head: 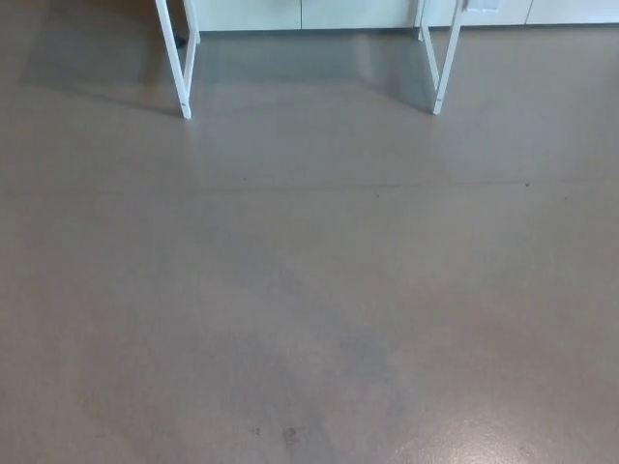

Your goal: The robot walks towards a table in front, picks a dumpling toy with left hand and puts it in an orange round plate

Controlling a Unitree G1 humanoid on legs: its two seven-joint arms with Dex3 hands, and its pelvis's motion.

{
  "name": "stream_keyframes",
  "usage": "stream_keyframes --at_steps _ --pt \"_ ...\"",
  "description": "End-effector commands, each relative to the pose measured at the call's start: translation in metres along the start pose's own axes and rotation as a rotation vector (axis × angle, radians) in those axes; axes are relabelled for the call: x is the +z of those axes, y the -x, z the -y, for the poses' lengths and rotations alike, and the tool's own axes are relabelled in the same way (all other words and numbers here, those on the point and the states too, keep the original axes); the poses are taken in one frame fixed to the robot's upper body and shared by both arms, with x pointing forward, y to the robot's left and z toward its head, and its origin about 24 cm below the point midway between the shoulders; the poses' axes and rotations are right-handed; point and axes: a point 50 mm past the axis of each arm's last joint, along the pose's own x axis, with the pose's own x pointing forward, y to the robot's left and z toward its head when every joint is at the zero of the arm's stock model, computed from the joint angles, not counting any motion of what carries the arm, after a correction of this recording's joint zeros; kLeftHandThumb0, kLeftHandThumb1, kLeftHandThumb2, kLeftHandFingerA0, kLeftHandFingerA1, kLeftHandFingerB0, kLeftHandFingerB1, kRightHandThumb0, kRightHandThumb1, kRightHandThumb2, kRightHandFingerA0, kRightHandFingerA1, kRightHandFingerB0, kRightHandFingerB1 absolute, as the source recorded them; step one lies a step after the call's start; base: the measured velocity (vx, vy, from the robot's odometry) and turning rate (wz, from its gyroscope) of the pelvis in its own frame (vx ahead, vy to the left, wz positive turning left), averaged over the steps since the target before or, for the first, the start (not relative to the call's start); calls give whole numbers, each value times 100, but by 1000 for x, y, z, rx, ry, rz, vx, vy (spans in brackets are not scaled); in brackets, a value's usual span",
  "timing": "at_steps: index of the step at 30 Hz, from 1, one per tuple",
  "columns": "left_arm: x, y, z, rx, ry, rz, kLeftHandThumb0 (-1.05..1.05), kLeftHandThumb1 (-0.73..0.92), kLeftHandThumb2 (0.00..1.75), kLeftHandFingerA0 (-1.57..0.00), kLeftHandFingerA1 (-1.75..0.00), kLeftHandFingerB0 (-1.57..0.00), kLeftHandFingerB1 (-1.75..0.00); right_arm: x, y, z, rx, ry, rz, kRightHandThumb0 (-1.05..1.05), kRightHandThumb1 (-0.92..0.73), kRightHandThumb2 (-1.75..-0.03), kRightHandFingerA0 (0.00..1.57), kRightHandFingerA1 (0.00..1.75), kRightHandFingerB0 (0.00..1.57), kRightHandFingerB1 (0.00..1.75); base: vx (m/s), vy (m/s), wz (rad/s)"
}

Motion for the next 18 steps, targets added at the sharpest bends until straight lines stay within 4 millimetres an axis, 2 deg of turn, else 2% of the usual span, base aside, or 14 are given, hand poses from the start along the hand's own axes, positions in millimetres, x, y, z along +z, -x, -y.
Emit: stream_keyframes --at_steps 1,3,4,5,6,8,9,10,11,12,13,14,17,18 --pt "5 0 -7 -3 36 40 -38 65 60 -57 -41 -29 -31 -1 2 10 -27 -6 26 -46 -58 -84 50 56 28 45 0 0 0" --pt "14 -1 -12 7 46 62 -40 65 60 -60 -42 -27 -31 9 0 14 -39 -7 48 -47 -58 -84 52 56 28 45 -7 -35 35" --pt "21 -3 -14 21 63 77 -27 45 92 -58 -66 -13 -48 16 -2 18 -50 -11 57 -39 -70 -61 60 43 35 33 -15 -15 -9" --pt "25 -4 -16 33 74 84 -27 45 92 -58 -66 -13 -48 19 -2 19 -57 -16 60 -39 -70 -61 60 43 35 33 83 51 -13" --pt "27 -4 -17 48 84 96 -38 62 63 -80 -49 -27 -33 21 -2 20 -68 -22 61 -48 -58 -81 55 55 29 44 -31 106 -2" --pt "29 -4 -19 57 87 107 -36 62 59 -79 -49 -27 -31 22 -3 21 -72 -30 64 -41 -69 -61 61 43 34 32 -2 165 -8" --pt "37 -5 -23 75 83 130 -24 46 92 -73 -73 -13 -48 30 -4 25 -76 -42 89 -41 -70 -61 61 43 35 32 94 275 -20" --pt "47 -5 -29 95 78 153 -24 46 92 -73 -73 -13 -48 41 -4 30 -82 -51 121 -41 -70 -61 61 43 35 32 123 319 -30" --pt "51 -6 -31 101 89 165 -33 64 60 -75 -53 -27 -32 46 -4 32 -89 -49 138 -50 -60 -86 55 57 31 46 175 397 -55" --pt "52 -6 -32 104 94 170 -33 64 60 -75 -53 -27 -32 48 -4 33 -92 -48 145 -50 -60 -86 55 57 31 46 235 464 -81" --pt "56 -6 -34 118 85 184 -33 64 59 -78 -58 -28 -31 52 -4 34 -98 -43 160 -42 -72 -62 62 43 37 33 455 295 -52" --pt "59 -6 -36 125 83 195 -25 46 92 -72 -73 -13 -48 56 -5 35 -99 -47 168 -40 -70 -61 61 44 35 33 444 262 -20" --pt "65 -6 -39 123 82 213 -24 47 94 -71 -73 -12 -48 59 -5 37 -100 -60 165 -47 -57 -82 54 56 29 44 261 241 -11" --pt "71 -6 -41 124 78 230 -31 64 59 -82 -67 -28 -32 63 -5 39 -105 -61 170 -47 -58 -84 54 56 30 45 218 127 -1"
